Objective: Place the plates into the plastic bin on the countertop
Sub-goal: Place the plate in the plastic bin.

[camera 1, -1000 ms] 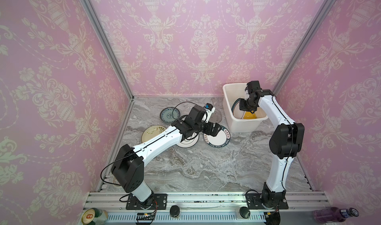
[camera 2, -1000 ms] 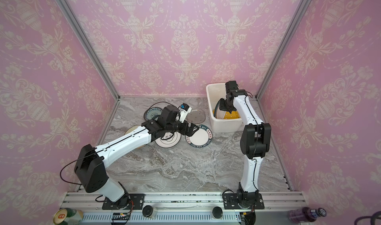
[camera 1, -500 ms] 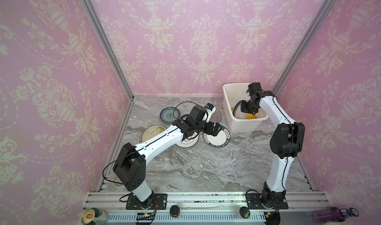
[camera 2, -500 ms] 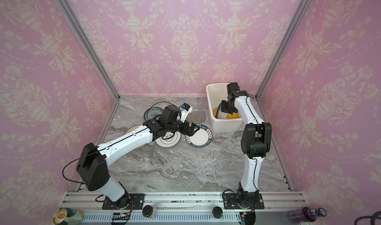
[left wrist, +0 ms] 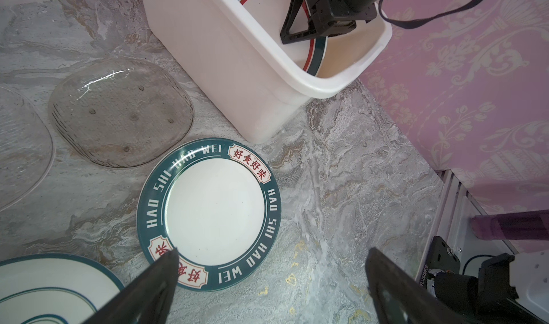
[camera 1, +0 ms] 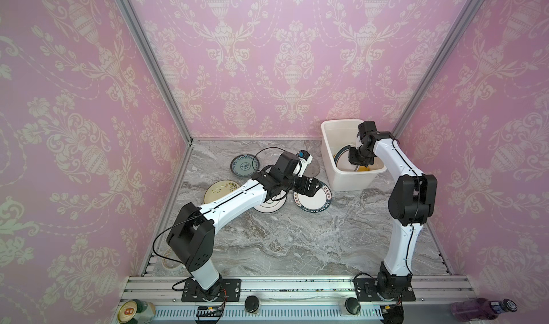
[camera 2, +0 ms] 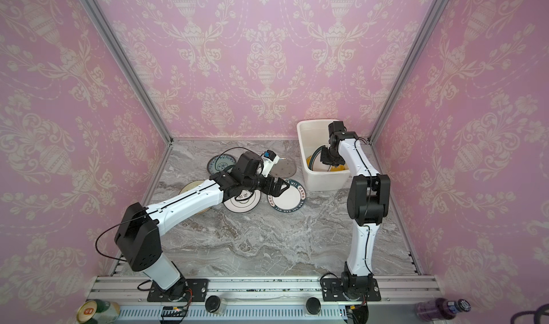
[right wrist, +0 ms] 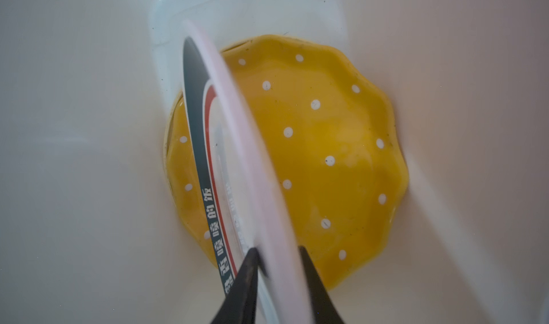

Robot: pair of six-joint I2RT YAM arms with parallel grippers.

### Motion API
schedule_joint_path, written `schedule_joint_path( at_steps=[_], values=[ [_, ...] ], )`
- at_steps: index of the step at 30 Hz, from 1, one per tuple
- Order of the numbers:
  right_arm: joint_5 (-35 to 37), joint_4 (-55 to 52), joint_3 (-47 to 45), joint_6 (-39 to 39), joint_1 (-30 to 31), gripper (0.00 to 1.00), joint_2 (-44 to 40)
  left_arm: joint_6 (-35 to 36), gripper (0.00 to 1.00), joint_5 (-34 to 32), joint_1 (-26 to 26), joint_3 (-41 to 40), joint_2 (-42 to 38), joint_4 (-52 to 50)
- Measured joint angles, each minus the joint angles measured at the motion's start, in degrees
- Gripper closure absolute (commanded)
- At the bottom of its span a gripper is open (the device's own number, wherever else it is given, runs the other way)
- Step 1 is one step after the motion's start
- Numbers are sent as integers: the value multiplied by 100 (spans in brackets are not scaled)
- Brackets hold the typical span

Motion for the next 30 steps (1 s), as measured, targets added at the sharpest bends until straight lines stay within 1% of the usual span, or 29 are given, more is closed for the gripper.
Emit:
schedule_joint_path(
  at_steps=[1,4,12,17,24,30],
  values=[
    [26,-13,7,0,0,72,20,-11,1,13,0,0,7,2],
    [153,-131,35,4,0,68,81,-15,1,26,0,0,37,33],
    [308,-269,116,9,-9,65,192,-31,1,26,0,0,72,48],
    [503,-293,138,-9,-9,57,280,-31,1,26,0,0,136,74],
    [669,-293,138,-11,-15,54,341,-31,1,26,0,2,234,83],
    [984,-334,138,-17,-28,41,426,-31,1,28,20,33,269,83]
  ],
)
